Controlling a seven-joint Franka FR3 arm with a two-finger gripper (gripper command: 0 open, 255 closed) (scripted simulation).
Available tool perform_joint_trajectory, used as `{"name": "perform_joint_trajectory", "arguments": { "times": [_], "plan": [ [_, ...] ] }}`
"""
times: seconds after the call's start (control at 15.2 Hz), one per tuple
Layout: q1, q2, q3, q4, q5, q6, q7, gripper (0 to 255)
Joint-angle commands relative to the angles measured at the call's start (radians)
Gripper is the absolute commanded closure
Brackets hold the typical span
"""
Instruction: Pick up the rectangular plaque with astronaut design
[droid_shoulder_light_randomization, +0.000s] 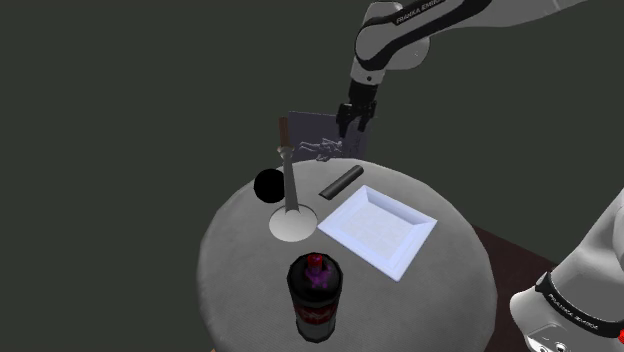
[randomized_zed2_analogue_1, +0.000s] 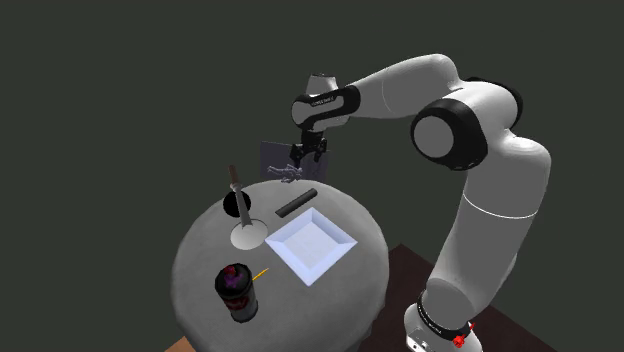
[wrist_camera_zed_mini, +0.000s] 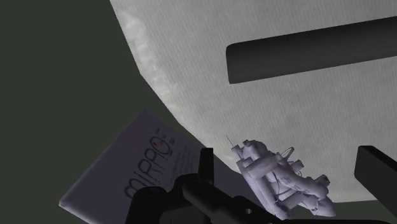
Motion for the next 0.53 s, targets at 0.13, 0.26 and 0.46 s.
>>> {"name": "perform_joint_trajectory", "arguments": {
  "times": [0.13, 0.26, 0.46],
  "plan": [
    [-0.002, 0.137, 0.012, 0.115, 0.033, 0.012, -0.017, 0],
    [-0.003, 0.149, 0.014, 0.103, 0.037, 0.034, -0.022, 0],
    [-0.003, 0.167, 0.016, 0.088, 0.043, 0.068, -0.031, 0]
  ]
}}
